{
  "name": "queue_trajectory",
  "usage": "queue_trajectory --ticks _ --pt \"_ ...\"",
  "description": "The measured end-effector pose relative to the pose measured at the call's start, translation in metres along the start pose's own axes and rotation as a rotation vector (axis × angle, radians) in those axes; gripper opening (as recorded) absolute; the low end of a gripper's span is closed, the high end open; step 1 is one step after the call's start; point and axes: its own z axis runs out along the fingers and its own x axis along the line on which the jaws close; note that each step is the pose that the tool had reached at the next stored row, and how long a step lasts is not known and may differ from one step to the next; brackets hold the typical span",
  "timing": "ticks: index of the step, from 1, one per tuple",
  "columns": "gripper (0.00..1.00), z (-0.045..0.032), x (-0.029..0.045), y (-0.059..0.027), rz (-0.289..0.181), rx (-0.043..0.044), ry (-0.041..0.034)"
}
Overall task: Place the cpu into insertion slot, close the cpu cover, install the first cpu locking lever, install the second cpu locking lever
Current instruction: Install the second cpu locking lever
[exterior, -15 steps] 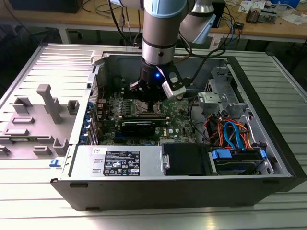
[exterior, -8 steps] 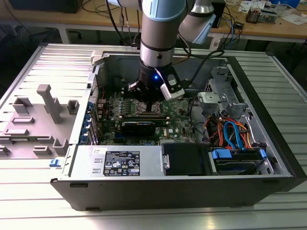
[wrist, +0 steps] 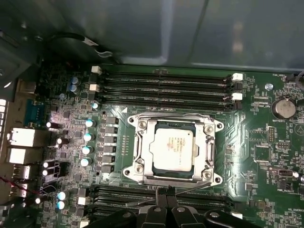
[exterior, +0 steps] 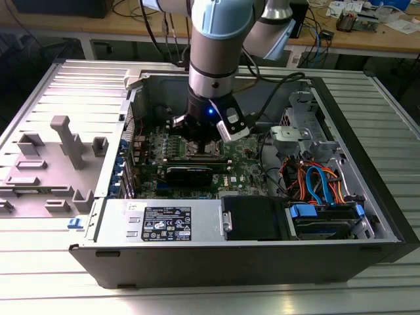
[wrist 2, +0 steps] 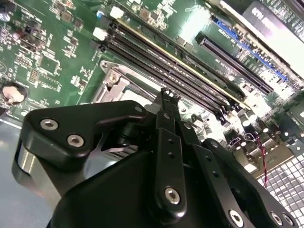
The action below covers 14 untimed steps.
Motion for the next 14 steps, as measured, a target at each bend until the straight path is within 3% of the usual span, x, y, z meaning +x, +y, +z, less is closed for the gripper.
queue_trajectory --ticks 7,14 --pt "0.11 0.0058 0.0022 -0.0024 -0.004 -0.0152 0.0011" --pt "0.11 0.0062 0.0021 -0.0024 -0.004 -0.0172 0.0010"
